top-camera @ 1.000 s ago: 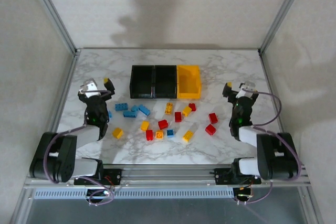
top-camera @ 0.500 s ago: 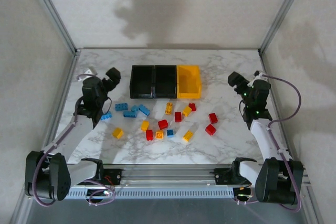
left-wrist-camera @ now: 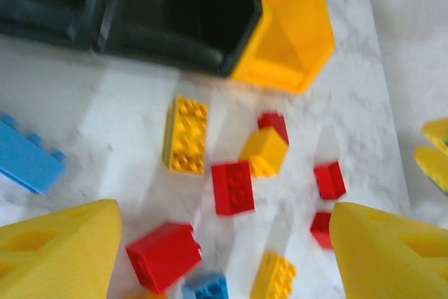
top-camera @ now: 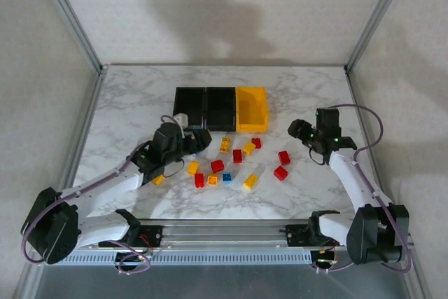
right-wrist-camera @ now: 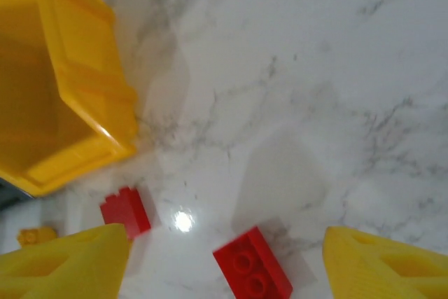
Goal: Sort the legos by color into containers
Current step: Pick up the lego from the middle-right of the table.
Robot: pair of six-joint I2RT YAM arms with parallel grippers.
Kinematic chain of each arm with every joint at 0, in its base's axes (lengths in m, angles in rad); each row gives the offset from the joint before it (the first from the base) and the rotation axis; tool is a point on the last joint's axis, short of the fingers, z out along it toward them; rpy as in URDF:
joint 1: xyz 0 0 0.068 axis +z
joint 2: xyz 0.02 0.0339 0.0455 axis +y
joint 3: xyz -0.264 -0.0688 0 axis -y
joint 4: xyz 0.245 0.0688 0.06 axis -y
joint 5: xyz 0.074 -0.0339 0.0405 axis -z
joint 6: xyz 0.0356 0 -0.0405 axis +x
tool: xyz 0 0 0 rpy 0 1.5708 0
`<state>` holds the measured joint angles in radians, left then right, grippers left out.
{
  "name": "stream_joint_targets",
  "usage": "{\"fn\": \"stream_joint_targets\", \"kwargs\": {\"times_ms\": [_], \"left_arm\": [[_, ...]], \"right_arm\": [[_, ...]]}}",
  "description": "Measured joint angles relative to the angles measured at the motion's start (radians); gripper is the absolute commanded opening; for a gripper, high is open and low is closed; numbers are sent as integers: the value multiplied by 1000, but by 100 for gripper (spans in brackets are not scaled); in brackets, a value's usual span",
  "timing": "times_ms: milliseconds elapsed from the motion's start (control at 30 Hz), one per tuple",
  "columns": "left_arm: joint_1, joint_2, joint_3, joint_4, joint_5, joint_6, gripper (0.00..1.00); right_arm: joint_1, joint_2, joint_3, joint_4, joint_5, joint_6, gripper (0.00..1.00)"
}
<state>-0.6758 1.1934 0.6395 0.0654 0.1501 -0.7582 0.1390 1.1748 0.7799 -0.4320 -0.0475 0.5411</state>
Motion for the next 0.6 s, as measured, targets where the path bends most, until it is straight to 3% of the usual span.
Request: {"fn": "stream_joint_targets", "kwargs": {"times_ms": [133, 300, 600], "left_arm": [[-88, 27, 0, -22, -32, -14, 77], [-106, 40, 16, -42, -53, -24, 78], [-122, 107, 44, -42, -64, -32, 78]], "right_arm": [[63, 65, 2, -33, 39, -6, 69], [98, 150, 2, -35, 57, -14, 59], [146, 275, 3, -36, 81, -48, 67]]}}
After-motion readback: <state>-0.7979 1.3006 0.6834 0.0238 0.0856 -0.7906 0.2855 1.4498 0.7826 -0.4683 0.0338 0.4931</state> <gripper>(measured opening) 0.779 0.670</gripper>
